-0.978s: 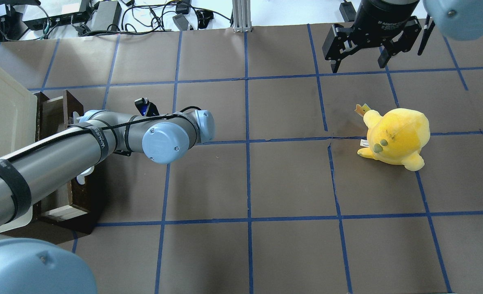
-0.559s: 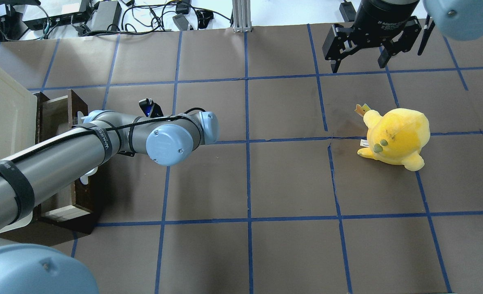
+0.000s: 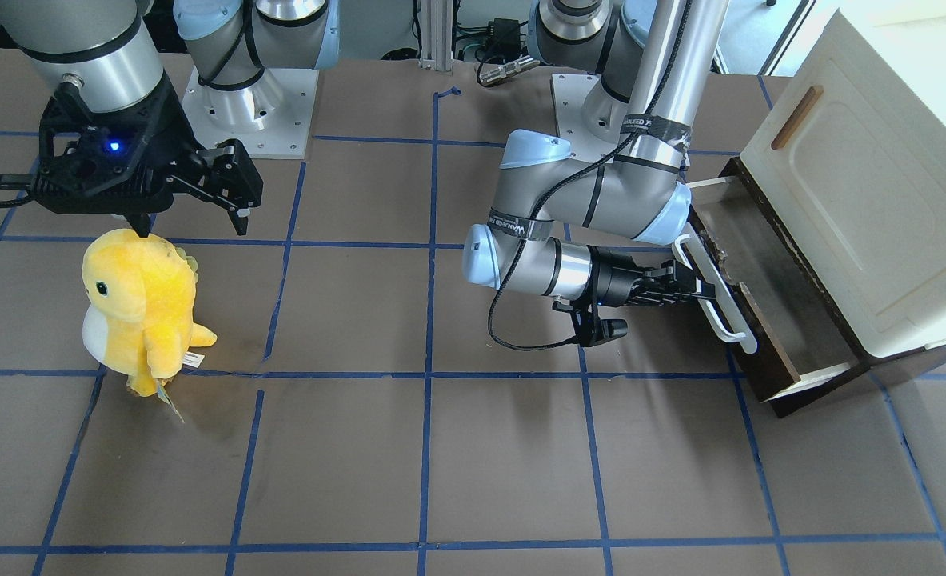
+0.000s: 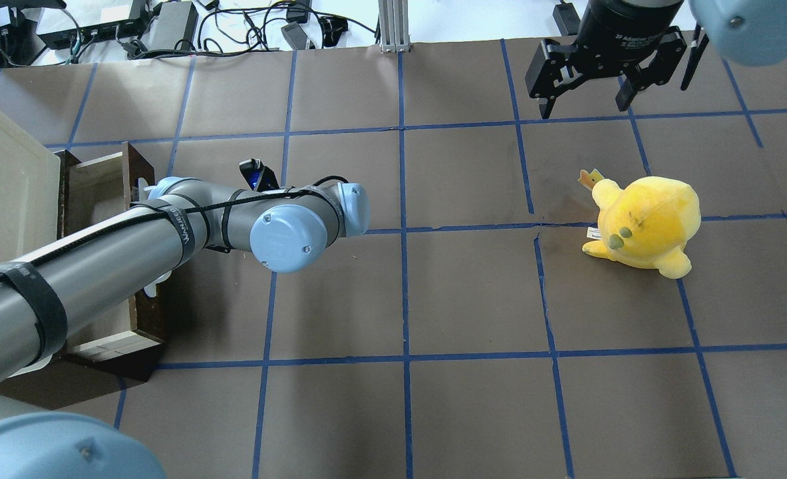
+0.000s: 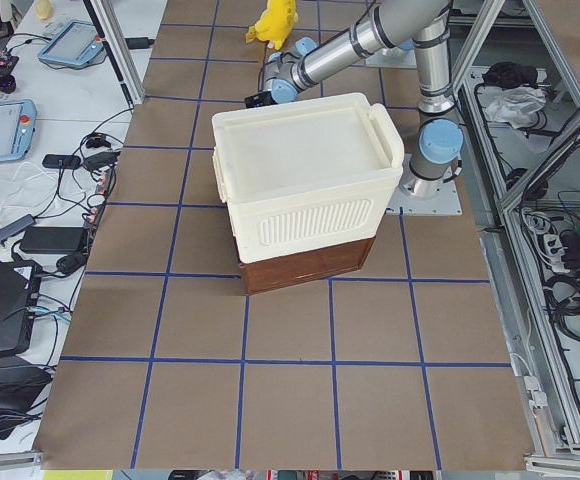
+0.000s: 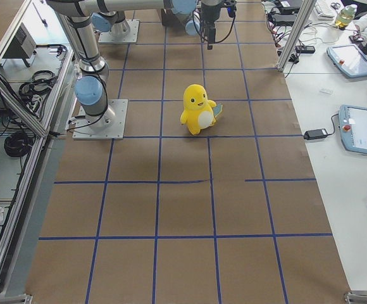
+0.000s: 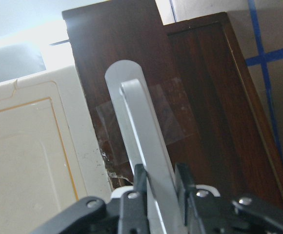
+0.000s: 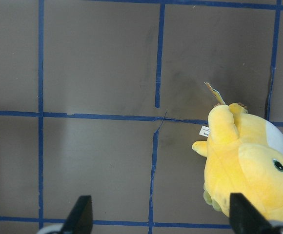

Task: Pull drawer sideways
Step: 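Pull the handle with the left gripper, sliding the drawer out toward the table center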

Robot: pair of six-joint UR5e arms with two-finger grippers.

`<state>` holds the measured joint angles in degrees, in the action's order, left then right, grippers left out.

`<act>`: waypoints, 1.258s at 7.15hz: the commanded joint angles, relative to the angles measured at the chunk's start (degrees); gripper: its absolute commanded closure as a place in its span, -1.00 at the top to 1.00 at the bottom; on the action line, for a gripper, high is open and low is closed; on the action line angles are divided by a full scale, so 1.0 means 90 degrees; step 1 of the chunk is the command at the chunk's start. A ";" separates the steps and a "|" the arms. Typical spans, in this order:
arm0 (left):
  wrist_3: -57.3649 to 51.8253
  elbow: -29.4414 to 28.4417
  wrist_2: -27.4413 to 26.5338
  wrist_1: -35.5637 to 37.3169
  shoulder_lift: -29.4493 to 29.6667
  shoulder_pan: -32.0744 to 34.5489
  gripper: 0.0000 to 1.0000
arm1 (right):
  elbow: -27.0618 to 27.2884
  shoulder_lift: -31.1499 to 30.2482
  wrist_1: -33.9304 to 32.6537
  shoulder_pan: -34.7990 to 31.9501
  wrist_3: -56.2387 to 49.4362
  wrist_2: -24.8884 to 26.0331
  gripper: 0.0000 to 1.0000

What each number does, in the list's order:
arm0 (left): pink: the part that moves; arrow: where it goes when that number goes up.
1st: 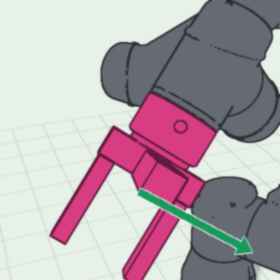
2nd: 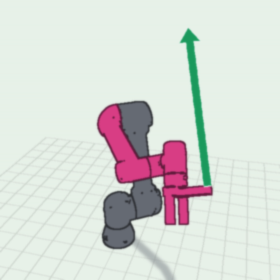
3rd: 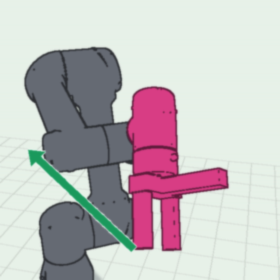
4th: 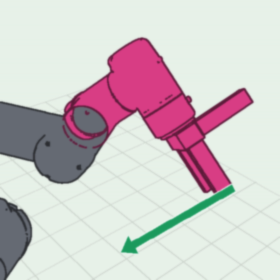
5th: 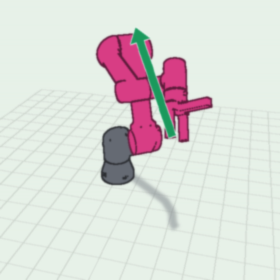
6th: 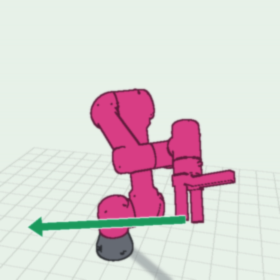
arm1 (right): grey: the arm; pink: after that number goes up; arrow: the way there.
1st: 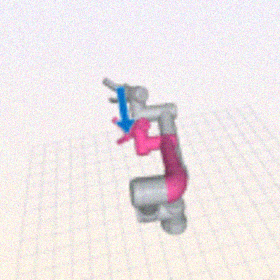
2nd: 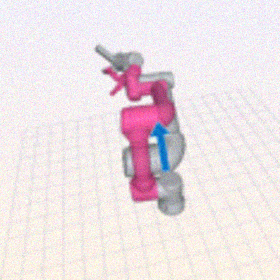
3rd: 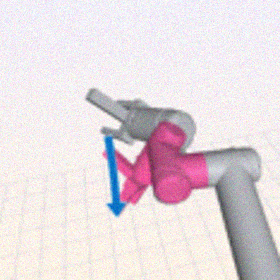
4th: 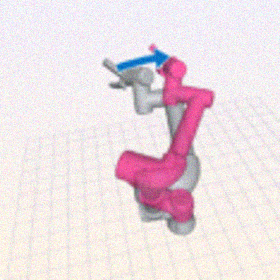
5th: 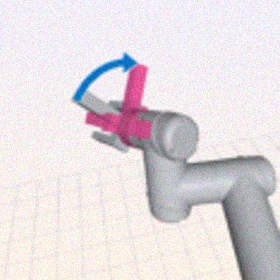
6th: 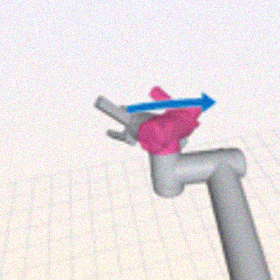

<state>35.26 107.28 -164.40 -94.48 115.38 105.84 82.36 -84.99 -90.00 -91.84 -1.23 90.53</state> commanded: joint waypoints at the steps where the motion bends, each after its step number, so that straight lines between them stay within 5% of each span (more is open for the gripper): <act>1: 0.0008 -0.0015 -0.0004 0.0000 0.0012 0.0105 -0.63 | 0.0000 0.0000 0.0000 0.0000 0.0000 0.0000 1.00; 7: -0.0001 -0.0064 -0.0004 0.0019 0.0022 0.0222 -0.62 | 0.0000 0.0000 0.0000 0.0000 0.0000 0.0000 1.00; 8: -0.0001 -0.0064 -0.0014 0.0010 0.0022 0.0222 -0.03 | 0.0000 0.0000 0.0000 0.0000 0.0000 0.0000 1.00; 9: -0.0011 -0.0064 -0.0014 0.0019 0.0022 0.0222 0.88 | 0.0000 0.0000 0.0000 0.0000 0.0000 0.0000 1.00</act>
<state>35.23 106.73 -164.50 -94.34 115.57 107.83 82.35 -84.99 -90.00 -91.85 -1.23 90.53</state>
